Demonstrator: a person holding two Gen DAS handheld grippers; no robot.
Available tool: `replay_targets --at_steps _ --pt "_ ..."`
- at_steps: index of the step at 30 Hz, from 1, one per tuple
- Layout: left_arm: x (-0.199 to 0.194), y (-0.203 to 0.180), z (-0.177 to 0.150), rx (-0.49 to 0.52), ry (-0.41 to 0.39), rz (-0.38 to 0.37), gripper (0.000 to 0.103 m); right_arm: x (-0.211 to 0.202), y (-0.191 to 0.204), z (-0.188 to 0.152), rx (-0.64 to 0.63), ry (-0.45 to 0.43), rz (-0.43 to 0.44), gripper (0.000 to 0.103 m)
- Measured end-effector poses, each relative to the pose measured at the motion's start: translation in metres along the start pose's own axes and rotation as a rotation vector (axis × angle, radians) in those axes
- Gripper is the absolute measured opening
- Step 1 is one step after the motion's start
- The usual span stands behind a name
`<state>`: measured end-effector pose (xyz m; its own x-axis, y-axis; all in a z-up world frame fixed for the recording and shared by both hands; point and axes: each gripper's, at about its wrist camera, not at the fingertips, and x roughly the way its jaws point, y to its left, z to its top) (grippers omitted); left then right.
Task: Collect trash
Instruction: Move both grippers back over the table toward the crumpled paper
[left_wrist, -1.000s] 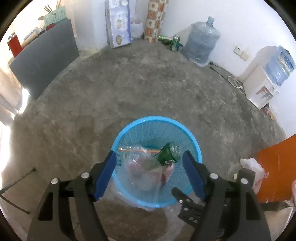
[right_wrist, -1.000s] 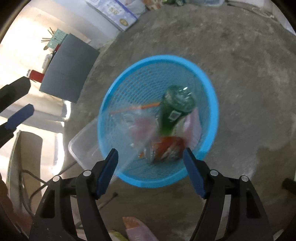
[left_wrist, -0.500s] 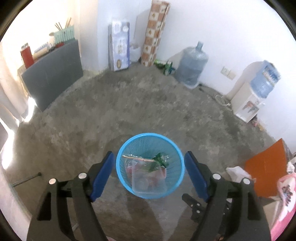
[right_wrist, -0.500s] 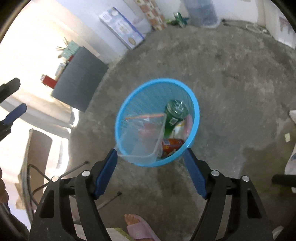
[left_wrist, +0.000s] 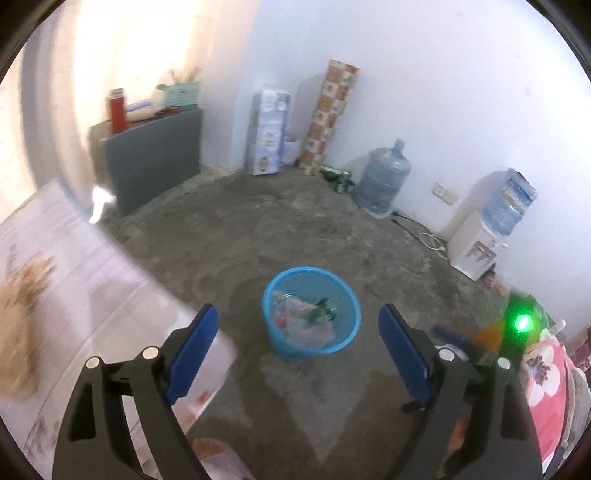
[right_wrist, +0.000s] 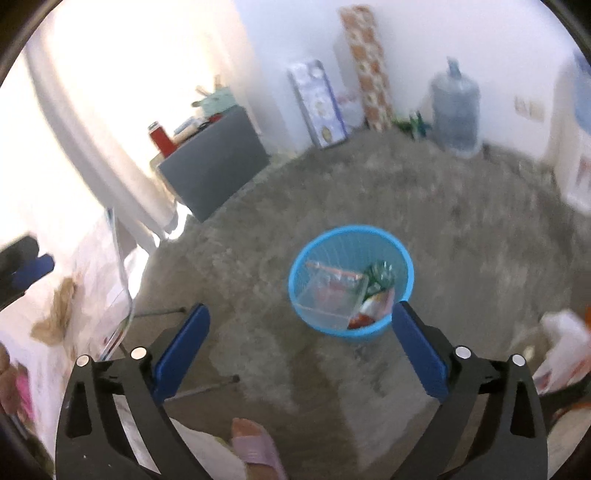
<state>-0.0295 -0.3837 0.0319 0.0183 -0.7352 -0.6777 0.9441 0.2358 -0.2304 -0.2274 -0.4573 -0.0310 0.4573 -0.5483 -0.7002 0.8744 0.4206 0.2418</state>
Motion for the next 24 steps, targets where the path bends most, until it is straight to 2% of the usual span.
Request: replay_targets --at_steps 3,5,11,15,18,20,22,24 --pt "-0.029 0.029 -0.022 -0.042 -0.023 0.028 0.089 -0.011 0.035 0.006 -0.129 -0.029 -0.048 0.095" --pt "-0.05 0.051 -0.041 -0.08 -0.049 0.064 0.09 -0.018 0.059 0.008 -0.207 -0.048 -0.051 0.095" --pt "-0.096 0.109 -0.1 -0.191 -0.113 0.188 0.091 -0.034 0.137 -0.001 -0.42 -0.113 -0.012 0.095" --pt "-0.12 0.15 -0.142 -0.314 -0.101 0.231 0.091 -0.03 0.189 -0.016 -0.572 -0.133 0.047 0.095" --pt "-0.138 0.169 -0.159 -0.372 -0.113 0.256 0.091 -0.028 0.23 -0.023 -0.708 -0.174 0.168 0.095" --pt "-0.152 0.185 -0.171 -0.413 -0.132 0.289 0.091 -0.024 0.254 -0.024 -0.795 -0.169 0.294 0.095" --pt "-0.163 0.2 -0.18 -0.455 -0.151 0.309 0.091 -0.01 0.283 -0.023 -0.923 -0.1 0.476 0.095" --pt "-0.176 0.213 -0.189 -0.505 -0.177 0.321 0.091 0.007 0.309 -0.022 -1.02 -0.026 0.58 0.095"
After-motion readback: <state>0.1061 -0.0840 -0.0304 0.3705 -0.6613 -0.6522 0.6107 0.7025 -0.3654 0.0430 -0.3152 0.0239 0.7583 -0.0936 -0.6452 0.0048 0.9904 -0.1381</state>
